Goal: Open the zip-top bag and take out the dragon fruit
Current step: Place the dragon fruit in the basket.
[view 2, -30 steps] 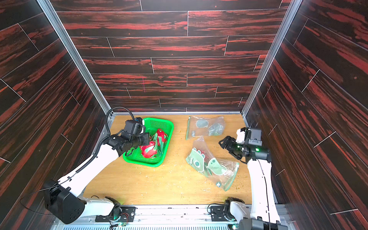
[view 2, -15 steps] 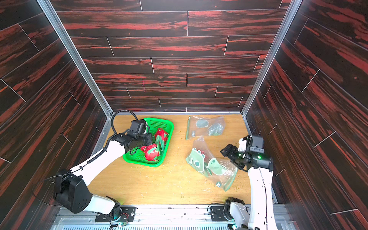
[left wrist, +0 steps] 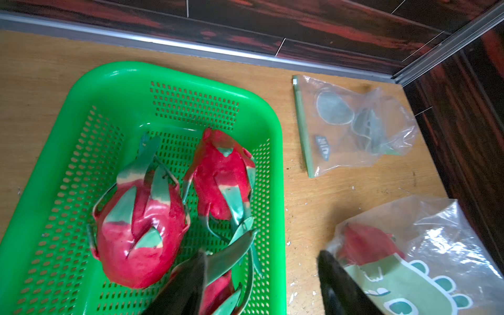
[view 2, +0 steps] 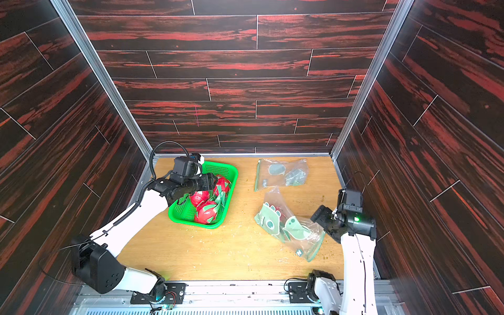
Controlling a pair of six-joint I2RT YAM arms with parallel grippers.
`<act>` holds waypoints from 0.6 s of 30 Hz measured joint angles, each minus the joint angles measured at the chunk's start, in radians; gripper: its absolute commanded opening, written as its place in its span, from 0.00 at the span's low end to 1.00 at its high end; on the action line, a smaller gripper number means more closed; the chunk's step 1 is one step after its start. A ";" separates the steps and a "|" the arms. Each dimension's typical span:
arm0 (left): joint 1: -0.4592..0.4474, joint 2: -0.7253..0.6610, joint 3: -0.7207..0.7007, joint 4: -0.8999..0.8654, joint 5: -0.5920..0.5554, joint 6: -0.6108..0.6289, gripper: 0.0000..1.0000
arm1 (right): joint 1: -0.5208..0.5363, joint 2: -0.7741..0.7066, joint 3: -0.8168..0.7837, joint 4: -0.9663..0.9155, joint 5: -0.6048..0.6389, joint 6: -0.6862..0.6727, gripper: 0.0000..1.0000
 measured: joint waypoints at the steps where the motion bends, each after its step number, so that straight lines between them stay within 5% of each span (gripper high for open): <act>1: 0.000 -0.002 0.000 0.006 0.003 0.000 0.68 | 0.000 -0.008 -0.015 0.003 0.000 0.004 0.85; 10: 0.000 -0.003 0.000 0.026 0.021 0.007 0.68 | -0.001 -0.052 -0.210 0.056 -0.139 0.037 0.73; 18: 0.000 -0.003 -0.005 0.056 0.068 0.011 0.66 | -0.001 -0.068 -0.237 0.161 -0.339 0.102 0.33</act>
